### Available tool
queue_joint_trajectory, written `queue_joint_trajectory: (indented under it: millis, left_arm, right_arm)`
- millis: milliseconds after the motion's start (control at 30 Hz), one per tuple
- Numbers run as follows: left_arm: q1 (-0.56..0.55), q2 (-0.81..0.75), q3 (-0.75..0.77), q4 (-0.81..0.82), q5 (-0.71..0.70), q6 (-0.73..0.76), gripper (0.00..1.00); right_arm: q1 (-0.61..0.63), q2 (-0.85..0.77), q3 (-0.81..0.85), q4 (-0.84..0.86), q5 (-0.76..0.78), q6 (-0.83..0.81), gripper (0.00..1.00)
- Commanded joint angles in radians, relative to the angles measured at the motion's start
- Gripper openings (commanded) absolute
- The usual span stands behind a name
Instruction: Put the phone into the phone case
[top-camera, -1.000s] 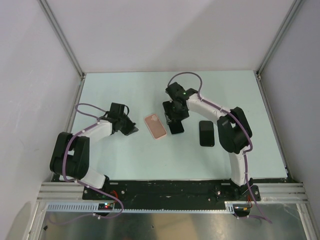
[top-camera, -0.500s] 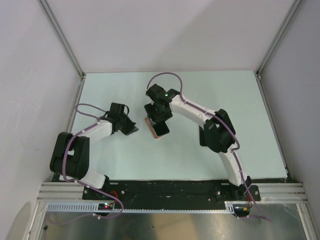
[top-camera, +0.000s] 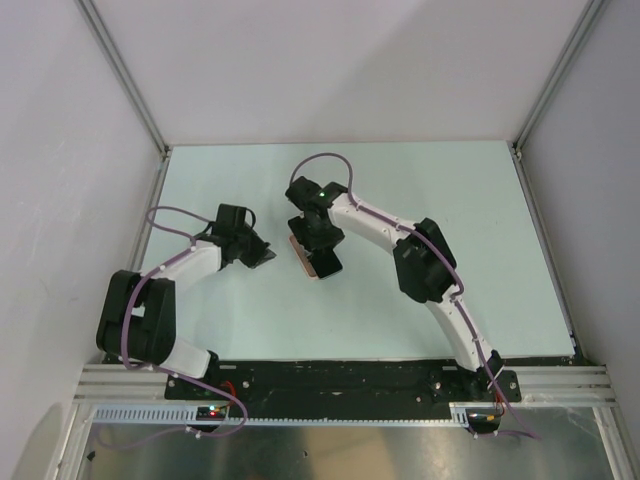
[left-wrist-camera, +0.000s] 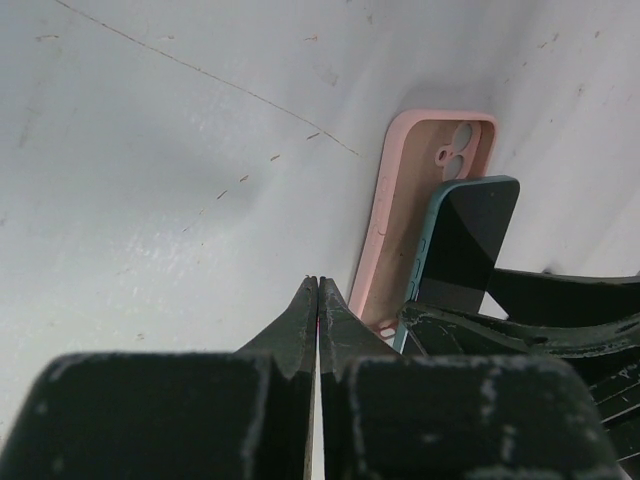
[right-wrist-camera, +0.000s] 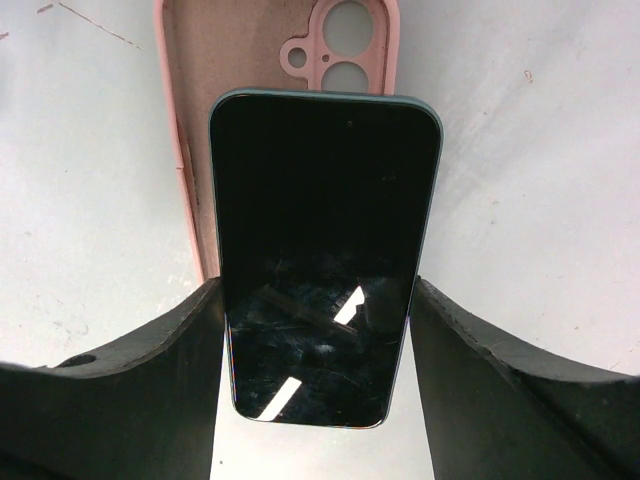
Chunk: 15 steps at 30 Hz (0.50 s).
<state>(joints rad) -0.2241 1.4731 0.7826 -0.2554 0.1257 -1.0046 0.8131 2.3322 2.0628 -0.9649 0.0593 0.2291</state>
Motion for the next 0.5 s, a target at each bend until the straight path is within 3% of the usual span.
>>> queue_joint_trajectory:
  millis: [0,367,467]
  left_arm:
    - [0.009,-0.032,0.022,0.019,-0.012,-0.006,0.00]
    - [0.014,-0.030,0.030,0.020,-0.009,0.000,0.00]
    - [0.014,-0.027,0.032,0.018,-0.009,0.000,0.00]
  right_arm:
    - [0.014,0.001,0.076,-0.023,0.024,-0.016,0.14]
    - [0.024,0.054,0.122,-0.047,0.020,-0.010,0.15]
    - [0.022,0.058,0.123,-0.045,0.016,-0.008,0.23]
